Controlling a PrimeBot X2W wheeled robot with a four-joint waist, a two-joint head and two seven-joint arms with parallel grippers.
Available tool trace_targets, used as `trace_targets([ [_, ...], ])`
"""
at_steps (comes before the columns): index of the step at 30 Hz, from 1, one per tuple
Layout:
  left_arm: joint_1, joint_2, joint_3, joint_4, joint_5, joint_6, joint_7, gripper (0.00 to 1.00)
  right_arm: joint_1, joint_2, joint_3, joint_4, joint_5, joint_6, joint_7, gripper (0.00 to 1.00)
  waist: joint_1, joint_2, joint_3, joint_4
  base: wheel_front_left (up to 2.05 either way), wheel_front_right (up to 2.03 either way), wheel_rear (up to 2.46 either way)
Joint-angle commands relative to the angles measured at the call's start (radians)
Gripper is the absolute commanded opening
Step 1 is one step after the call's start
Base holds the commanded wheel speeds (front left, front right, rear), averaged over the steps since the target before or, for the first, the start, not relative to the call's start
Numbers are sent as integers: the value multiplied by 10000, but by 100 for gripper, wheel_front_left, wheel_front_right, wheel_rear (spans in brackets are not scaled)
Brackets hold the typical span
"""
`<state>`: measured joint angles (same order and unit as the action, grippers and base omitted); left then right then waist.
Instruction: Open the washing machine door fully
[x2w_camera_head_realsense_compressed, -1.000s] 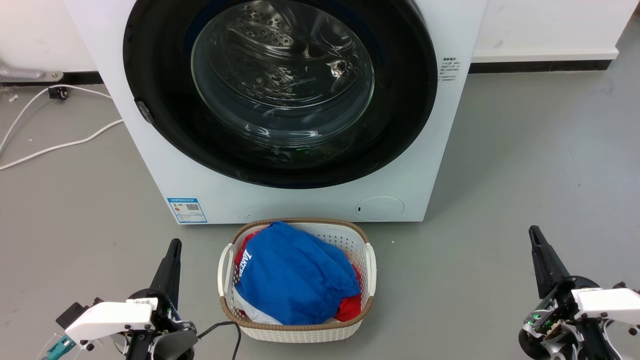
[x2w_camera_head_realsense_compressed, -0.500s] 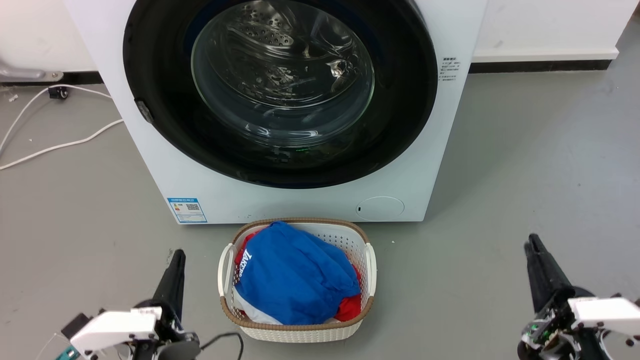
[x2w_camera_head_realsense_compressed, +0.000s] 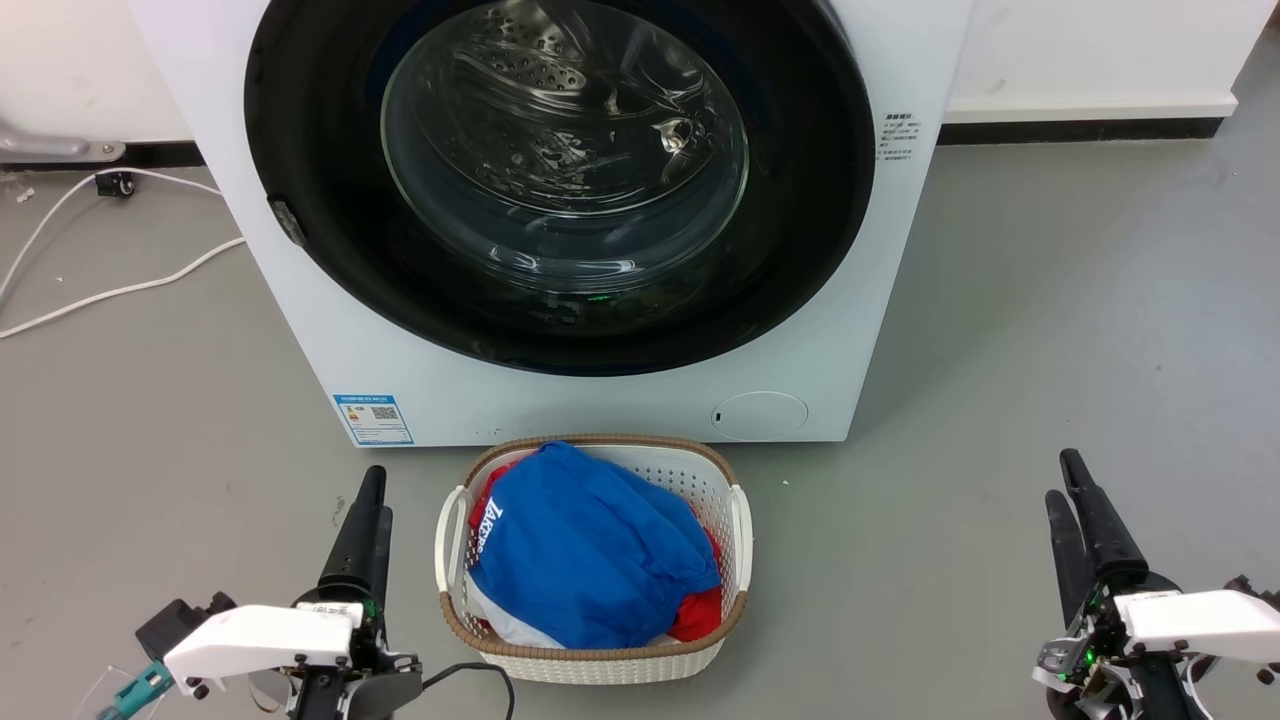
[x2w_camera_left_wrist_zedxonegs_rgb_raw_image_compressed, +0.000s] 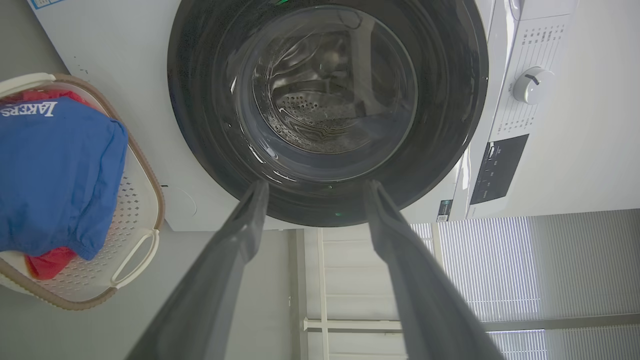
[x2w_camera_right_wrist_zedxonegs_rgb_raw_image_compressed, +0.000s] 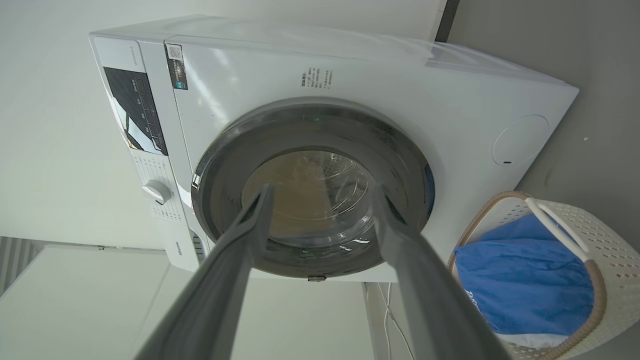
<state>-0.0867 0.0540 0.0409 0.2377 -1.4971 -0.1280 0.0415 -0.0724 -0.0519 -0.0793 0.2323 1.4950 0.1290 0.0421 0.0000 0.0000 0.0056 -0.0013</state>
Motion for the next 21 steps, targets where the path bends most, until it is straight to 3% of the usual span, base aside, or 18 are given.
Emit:
trace_targets([
  [1, -305, 87, -39, -225, 239, -14, -68, 100, -162, -47, 32, -215, -233, 4, -82, 100, 0, 0, 1, -1, 0, 0, 0],
  [21, -366, 52, -544, -541, 4951, -21, -874, 100, -58, -10, 320, -546, -5488, 9, -891, 100, 0, 0, -7, -7, 0, 0, 0],
])
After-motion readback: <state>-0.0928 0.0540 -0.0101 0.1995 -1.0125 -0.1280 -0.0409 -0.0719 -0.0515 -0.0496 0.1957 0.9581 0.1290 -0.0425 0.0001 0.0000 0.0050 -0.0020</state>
